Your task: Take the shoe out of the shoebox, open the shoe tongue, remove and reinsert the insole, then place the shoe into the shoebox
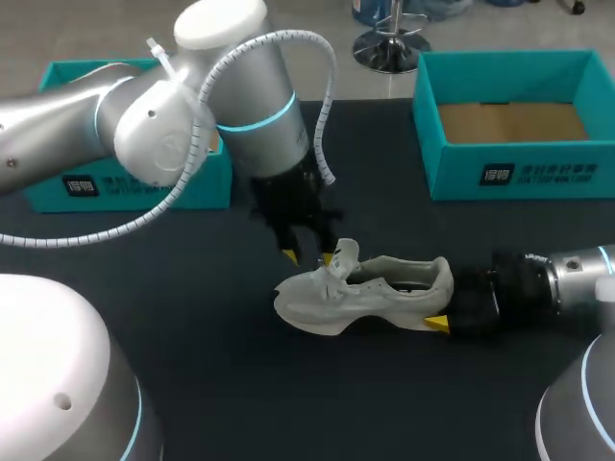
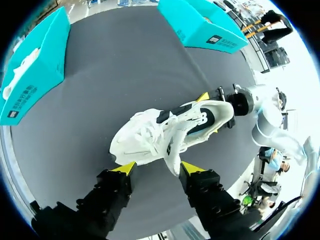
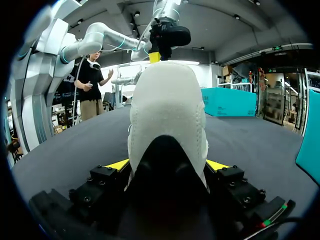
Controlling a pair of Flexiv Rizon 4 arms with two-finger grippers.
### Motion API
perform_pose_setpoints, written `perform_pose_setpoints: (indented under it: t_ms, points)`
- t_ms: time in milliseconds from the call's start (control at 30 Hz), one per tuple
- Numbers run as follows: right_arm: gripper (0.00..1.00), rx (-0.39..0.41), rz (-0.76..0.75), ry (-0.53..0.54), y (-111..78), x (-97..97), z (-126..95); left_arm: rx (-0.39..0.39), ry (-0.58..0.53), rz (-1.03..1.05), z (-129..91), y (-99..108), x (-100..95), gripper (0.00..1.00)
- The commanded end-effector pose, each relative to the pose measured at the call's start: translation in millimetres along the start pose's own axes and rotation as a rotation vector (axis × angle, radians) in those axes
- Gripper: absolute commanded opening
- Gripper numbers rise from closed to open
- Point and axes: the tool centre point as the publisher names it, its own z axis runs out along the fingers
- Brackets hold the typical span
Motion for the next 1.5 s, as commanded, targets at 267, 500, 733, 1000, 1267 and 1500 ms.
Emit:
perform_pose_setpoints:
  t_ms: [267,500,733,1000,1267,1500]
  points:
    - [0.0,0.003,0.0,0.0,-3.3,-0.8,3,0.009,-0.225,0.849,-42,18,34.6,1.0]
    - [0.0,0.003,0.0,0.0,-3.3,-0.8,3,0.009,-0.225,0.849,-42,18,34.6,1.0]
    - [0.0,0.003,0.0,0.0,-3.3,-0.8,3,0.009,-0.225,0.849,-42,18,34.6,1.0]
    - [0.0,0.003,0.0,0.0,-3.3,-0.8,3,-0.058,-0.263,1.065,-29,9,62.2,1.0]
    - [0.0,0.003,0.0,0.0,-3.3,-0.8,3,-0.128,-0.234,1.107,-2,-11,78.2,0.05]
    - [0.0,0.003,0.0,0.0,-3.3,-0.8,3,-0.166,-0.239,1.143,21,-20,83.9,0.0]
